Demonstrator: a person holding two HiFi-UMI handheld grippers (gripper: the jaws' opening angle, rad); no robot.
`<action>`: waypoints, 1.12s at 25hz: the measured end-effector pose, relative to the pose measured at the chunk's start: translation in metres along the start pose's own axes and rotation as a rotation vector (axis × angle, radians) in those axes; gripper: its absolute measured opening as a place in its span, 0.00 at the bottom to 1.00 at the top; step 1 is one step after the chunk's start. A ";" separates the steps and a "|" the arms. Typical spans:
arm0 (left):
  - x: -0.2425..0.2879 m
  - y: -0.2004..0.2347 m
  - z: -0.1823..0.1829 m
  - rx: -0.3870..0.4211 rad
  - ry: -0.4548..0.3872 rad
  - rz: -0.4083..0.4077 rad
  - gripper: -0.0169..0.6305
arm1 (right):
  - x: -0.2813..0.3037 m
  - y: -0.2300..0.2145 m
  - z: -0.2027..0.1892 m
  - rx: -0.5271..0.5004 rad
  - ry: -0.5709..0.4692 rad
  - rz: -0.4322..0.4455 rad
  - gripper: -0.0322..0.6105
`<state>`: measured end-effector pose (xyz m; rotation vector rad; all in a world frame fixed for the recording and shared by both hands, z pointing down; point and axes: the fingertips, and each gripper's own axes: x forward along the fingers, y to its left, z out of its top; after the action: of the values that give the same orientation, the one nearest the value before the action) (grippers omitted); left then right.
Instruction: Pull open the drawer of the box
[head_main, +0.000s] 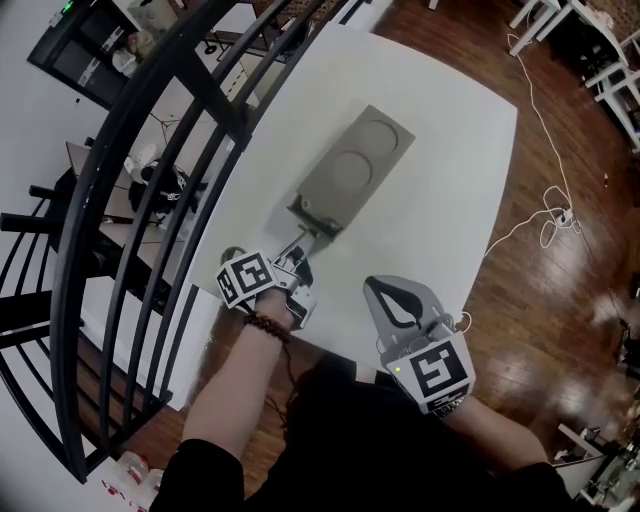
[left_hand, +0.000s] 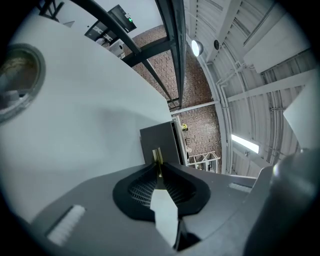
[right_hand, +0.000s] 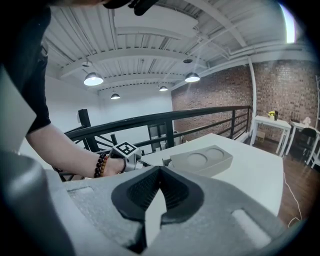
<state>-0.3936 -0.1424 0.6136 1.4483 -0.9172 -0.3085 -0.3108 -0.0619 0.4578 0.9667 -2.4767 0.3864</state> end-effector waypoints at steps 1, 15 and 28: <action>-0.003 0.002 0.000 0.001 -0.003 0.005 0.11 | -0.001 0.001 -0.001 0.002 0.000 0.002 0.04; -0.054 0.024 -0.003 0.003 -0.053 0.079 0.12 | -0.012 0.015 0.011 -0.044 -0.022 0.022 0.04; -0.102 0.048 -0.010 -0.023 -0.096 0.139 0.12 | -0.015 0.029 0.021 -0.081 -0.039 0.057 0.04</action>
<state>-0.4682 -0.0583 0.6239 1.3502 -1.0832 -0.2866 -0.3281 -0.0412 0.4293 0.8809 -2.5384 0.2850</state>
